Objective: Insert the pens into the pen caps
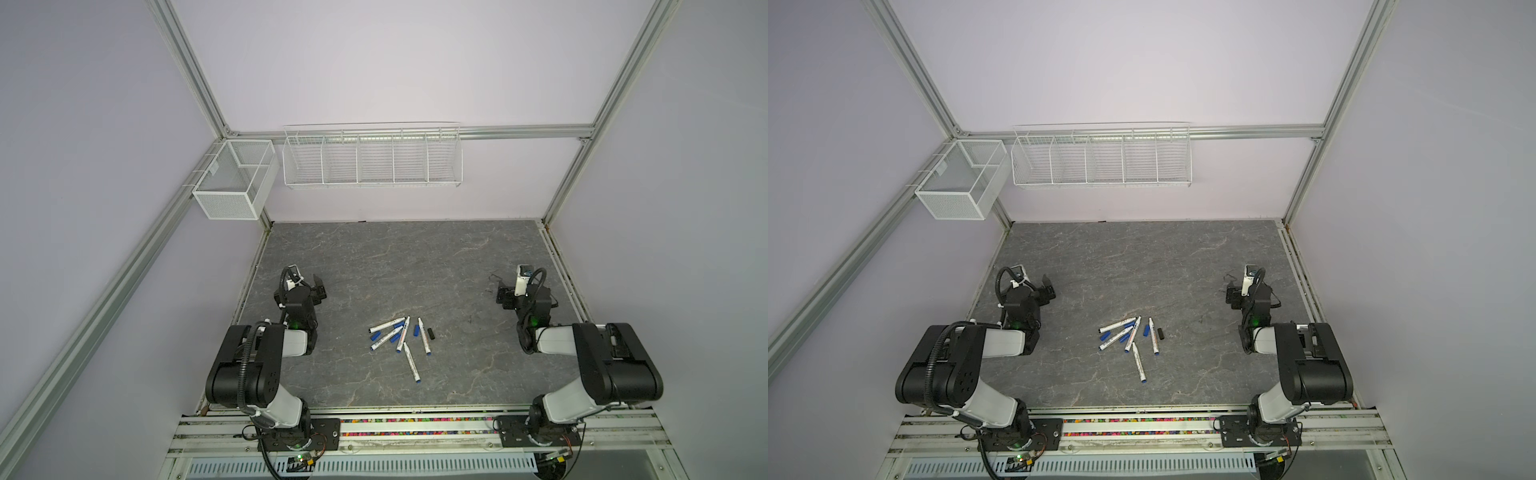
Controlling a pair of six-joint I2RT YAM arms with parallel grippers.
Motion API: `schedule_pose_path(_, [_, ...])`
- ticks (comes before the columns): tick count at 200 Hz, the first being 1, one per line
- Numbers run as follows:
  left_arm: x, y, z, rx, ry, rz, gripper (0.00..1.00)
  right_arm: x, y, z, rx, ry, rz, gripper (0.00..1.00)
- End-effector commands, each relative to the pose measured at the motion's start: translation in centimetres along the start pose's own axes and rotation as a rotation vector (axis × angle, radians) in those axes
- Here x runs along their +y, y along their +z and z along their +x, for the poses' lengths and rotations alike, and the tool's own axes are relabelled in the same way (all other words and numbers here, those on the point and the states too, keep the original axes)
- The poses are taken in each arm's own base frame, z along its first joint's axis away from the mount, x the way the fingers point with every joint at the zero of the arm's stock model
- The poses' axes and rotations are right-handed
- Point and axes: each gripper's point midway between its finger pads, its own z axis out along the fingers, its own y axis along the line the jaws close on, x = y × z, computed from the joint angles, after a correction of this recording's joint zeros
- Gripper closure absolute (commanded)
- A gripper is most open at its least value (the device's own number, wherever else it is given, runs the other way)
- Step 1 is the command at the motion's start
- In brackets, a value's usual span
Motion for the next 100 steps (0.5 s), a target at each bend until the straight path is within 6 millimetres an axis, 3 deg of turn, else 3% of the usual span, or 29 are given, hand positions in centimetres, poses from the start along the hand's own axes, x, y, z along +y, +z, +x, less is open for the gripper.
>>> schedule_pose_path(1, [0.0,-0.3,-0.1,-0.005,0.011,0.007,0.01,-0.2,-0.5,-0.2,-0.011,-0.013,-0.003,0.11])
schedule_pose_path(42, [0.0,-0.3,-0.1,-0.006,0.013,0.005,0.01,-0.1,-0.4,-0.2,-0.009,-0.012,-0.007,0.11])
schedule_pose_path(64, [-0.6,-0.3,-0.5,0.006,0.031,0.03,0.01,0.9,-0.4,-1.1,-0.004,-0.039,-0.066,0.11])
schedule_pose_path(84, [-1.6,0.3,-2.9,0.099,0.089,0.038,0.01,1.0,-0.4,-2.7,0.171,-0.02,-0.071,0.11])
schedule_pose_path(100, [-1.5,0.4,-5.2,0.16,0.06,0.014,0.01,1.7,-0.7,-3.9,0.223,0.036,-0.101,0.02])
